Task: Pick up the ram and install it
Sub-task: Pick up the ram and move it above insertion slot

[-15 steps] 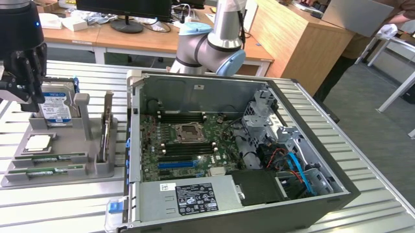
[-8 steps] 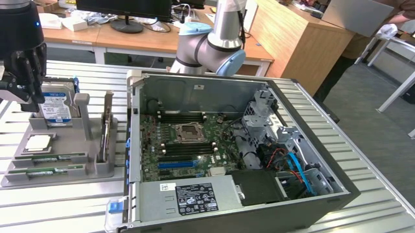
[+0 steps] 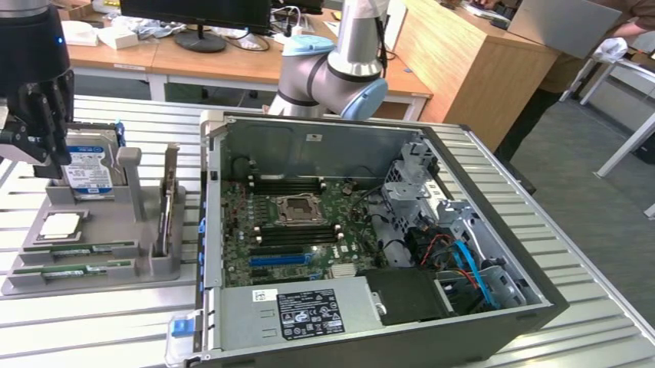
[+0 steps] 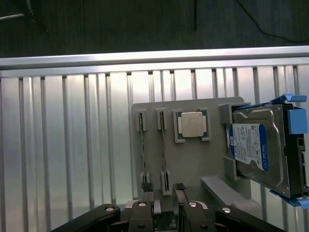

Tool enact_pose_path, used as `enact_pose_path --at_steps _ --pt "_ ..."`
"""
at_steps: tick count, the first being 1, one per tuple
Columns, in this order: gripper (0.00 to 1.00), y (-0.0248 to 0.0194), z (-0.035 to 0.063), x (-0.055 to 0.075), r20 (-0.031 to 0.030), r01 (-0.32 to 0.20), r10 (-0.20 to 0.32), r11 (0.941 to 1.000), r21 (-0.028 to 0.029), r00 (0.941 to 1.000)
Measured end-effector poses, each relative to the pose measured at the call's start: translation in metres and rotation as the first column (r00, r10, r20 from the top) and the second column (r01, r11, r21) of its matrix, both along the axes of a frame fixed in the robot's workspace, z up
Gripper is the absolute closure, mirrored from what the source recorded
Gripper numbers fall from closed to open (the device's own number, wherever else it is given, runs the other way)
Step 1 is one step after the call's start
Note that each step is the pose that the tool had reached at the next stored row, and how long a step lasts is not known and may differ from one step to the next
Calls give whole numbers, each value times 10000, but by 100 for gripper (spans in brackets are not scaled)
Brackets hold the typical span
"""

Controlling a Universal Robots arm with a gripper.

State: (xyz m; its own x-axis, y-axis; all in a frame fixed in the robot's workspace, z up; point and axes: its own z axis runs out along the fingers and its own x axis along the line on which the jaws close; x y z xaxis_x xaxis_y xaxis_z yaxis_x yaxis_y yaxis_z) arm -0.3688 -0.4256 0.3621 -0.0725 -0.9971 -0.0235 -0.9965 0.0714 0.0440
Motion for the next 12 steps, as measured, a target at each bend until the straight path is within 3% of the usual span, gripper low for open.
enact_pose_path --at_steps 4,8,12 --pt "70 0 -49 0 1 0 0 10000 2 10000" --pt "70 0 -284 0 1 -1 1 10000 3 10000" --pt "70 0 -320 0 0 -1 1 10000 2 10000"
